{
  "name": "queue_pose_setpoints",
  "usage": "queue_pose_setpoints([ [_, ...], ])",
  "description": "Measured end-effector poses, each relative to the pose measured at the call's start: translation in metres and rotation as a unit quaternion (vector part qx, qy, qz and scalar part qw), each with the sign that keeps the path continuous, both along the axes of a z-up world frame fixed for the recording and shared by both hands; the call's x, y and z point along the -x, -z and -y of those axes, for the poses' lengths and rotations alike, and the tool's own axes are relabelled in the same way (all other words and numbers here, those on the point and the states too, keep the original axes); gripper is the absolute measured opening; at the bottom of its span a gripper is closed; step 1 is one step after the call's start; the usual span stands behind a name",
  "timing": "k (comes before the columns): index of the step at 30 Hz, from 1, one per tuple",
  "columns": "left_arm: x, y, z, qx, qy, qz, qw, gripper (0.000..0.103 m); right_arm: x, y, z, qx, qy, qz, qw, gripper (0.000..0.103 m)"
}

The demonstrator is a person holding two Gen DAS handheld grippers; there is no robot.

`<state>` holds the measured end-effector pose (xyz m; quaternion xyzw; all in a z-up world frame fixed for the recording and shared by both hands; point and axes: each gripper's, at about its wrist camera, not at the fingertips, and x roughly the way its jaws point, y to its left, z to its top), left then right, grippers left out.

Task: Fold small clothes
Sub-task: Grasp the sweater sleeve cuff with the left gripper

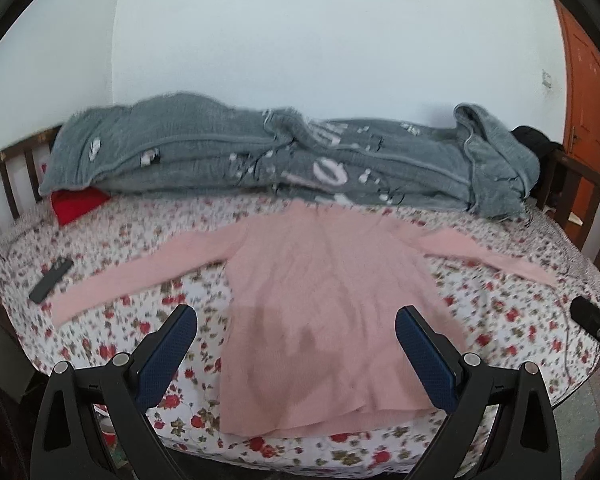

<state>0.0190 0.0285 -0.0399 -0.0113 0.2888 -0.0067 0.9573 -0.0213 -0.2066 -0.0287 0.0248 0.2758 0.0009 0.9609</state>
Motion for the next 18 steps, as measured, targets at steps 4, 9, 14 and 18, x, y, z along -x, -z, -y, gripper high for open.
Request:
queue_pose_setpoints([
  [4,-0.02,0.037,-0.037,0.015,-0.027,-0.024,0.9992,0.098,-0.017,0.022,-0.004,-0.008,0.002,-0.016,1.0,0.096],
  [9,-0.05,0.077,-0.103,0.04,-0.067,-0.04,0.9961,0.094,-0.034,0.054,-0.013,0.005,0.021,-0.005,1.0,0.096],
  [14,-0.077,0.117,-0.192,0.105,-0.108,-0.068,0.9863,0.092,-0.058,0.079,-0.023,0.034,0.025,-0.023,0.999,0.096],
  [18,-0.086,0.138,-0.252,0.153,-0.144,-0.068,0.9754,0.089,-0.077,0.097,-0.031,0.049,0.022,-0.053,0.997,0.096],
])
